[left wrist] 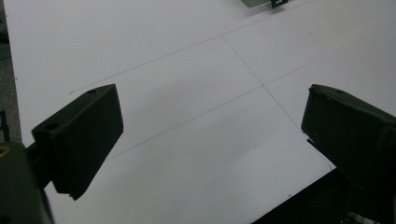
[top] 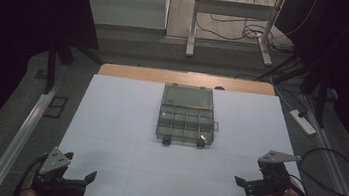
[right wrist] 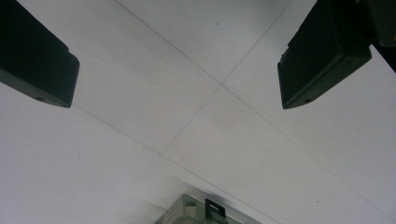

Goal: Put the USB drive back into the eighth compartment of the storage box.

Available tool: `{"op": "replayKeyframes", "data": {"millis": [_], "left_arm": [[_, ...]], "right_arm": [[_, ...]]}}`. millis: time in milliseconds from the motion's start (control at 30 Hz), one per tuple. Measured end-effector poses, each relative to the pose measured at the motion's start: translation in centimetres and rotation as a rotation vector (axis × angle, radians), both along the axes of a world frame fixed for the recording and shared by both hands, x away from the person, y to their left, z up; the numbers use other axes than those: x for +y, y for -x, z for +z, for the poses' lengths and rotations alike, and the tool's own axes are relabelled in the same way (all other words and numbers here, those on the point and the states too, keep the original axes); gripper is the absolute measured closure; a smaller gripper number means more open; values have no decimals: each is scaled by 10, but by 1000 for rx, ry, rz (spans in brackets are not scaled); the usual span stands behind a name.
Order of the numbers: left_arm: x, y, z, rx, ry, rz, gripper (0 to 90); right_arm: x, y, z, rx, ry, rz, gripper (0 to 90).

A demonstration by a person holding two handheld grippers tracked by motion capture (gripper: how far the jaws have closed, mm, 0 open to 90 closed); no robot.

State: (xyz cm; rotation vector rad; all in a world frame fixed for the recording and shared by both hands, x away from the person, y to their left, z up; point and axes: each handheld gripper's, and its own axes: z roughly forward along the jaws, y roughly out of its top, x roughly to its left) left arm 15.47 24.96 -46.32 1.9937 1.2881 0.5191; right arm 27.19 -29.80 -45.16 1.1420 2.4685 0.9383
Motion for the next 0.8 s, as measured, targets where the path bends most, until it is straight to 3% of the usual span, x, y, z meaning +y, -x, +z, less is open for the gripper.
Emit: {"op": "replayKeyframes", "data": {"millis": [800], "left_arm": [[0,0,0,0,-1,4,57]], "right_arm": [[-30,30,4,-29,-4,-109,0]]}}
